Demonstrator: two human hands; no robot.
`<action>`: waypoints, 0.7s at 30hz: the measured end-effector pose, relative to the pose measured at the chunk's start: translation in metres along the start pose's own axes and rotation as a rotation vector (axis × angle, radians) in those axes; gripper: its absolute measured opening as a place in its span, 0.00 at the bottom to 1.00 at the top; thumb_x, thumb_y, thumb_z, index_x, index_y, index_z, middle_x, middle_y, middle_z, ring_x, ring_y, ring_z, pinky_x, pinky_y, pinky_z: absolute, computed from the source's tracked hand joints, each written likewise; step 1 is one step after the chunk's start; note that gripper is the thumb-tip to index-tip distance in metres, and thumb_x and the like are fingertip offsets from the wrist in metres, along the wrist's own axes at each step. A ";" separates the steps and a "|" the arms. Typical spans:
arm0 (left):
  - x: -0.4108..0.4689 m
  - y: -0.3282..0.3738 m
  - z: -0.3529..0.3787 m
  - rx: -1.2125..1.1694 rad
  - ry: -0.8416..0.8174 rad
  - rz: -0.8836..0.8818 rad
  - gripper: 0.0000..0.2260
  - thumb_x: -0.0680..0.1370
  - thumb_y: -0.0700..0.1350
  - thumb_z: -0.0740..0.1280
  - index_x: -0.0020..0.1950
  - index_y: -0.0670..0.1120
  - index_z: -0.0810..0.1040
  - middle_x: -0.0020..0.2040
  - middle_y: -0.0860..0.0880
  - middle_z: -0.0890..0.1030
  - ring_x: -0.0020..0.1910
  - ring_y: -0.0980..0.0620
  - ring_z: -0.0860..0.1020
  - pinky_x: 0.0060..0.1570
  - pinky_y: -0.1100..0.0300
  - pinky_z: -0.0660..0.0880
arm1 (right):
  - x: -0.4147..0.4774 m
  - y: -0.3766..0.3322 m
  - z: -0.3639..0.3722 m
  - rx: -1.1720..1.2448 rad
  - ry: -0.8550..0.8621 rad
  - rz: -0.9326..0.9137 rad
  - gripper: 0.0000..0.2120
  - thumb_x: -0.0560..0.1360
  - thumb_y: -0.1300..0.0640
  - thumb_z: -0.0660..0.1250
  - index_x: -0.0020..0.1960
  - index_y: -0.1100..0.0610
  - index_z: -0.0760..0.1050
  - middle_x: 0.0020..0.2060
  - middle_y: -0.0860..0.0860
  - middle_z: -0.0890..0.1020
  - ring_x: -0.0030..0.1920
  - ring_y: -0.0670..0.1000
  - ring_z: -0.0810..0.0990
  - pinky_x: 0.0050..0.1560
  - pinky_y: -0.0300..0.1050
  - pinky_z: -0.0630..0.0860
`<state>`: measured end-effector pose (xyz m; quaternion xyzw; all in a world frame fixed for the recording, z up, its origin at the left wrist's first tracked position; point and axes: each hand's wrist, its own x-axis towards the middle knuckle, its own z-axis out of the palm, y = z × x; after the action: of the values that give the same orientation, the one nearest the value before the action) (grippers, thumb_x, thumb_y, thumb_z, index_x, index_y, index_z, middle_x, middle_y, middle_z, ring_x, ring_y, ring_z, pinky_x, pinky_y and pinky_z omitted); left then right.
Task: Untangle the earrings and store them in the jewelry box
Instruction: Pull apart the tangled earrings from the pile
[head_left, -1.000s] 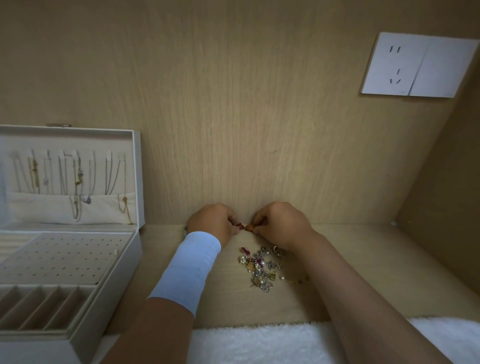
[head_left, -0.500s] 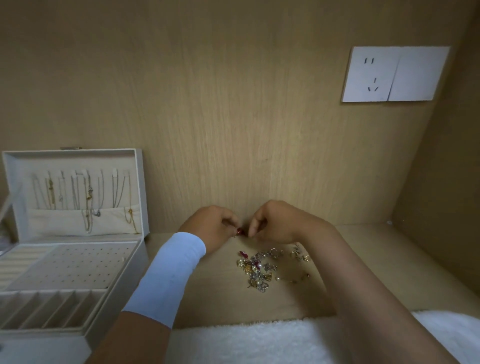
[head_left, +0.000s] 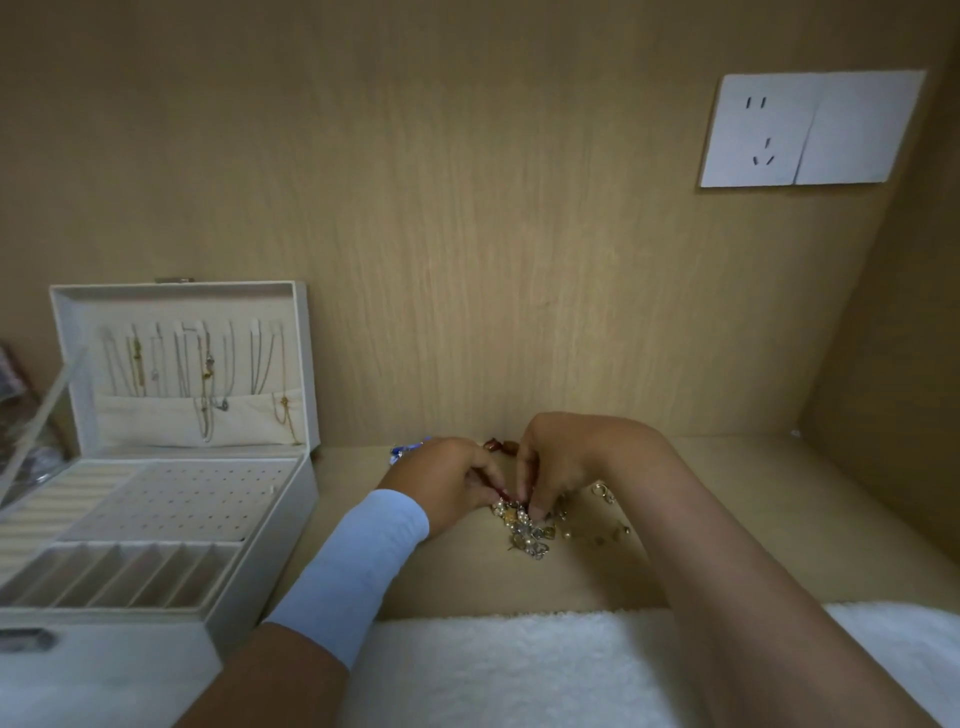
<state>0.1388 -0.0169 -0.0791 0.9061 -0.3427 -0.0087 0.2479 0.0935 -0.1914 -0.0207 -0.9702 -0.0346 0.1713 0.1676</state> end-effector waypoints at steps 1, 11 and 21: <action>0.000 -0.001 0.000 -0.001 0.004 -0.008 0.03 0.71 0.49 0.75 0.42 0.56 0.83 0.39 0.60 0.79 0.40 0.61 0.78 0.48 0.59 0.77 | 0.000 0.000 0.000 -0.009 0.004 0.012 0.10 0.64 0.57 0.82 0.43 0.50 0.86 0.40 0.47 0.86 0.47 0.48 0.84 0.53 0.47 0.81; -0.003 -0.009 -0.017 -0.213 0.048 -0.092 0.04 0.73 0.48 0.73 0.43 0.55 0.79 0.40 0.56 0.82 0.42 0.58 0.80 0.51 0.59 0.78 | -0.004 -0.004 -0.003 -0.068 -0.005 0.060 0.12 0.65 0.53 0.82 0.47 0.50 0.86 0.40 0.43 0.85 0.49 0.46 0.83 0.56 0.46 0.81; -0.006 -0.007 -0.041 -0.169 -0.084 -0.112 0.04 0.76 0.46 0.70 0.50 0.54 0.83 0.44 0.56 0.83 0.46 0.58 0.80 0.51 0.63 0.75 | -0.003 -0.004 -0.010 0.177 0.221 -0.067 0.09 0.71 0.64 0.75 0.45 0.52 0.86 0.32 0.42 0.83 0.25 0.35 0.76 0.28 0.30 0.70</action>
<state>0.1460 0.0089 -0.0472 0.8986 -0.2996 -0.0894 0.3079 0.0941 -0.1914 -0.0092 -0.9629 -0.0328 0.0599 0.2611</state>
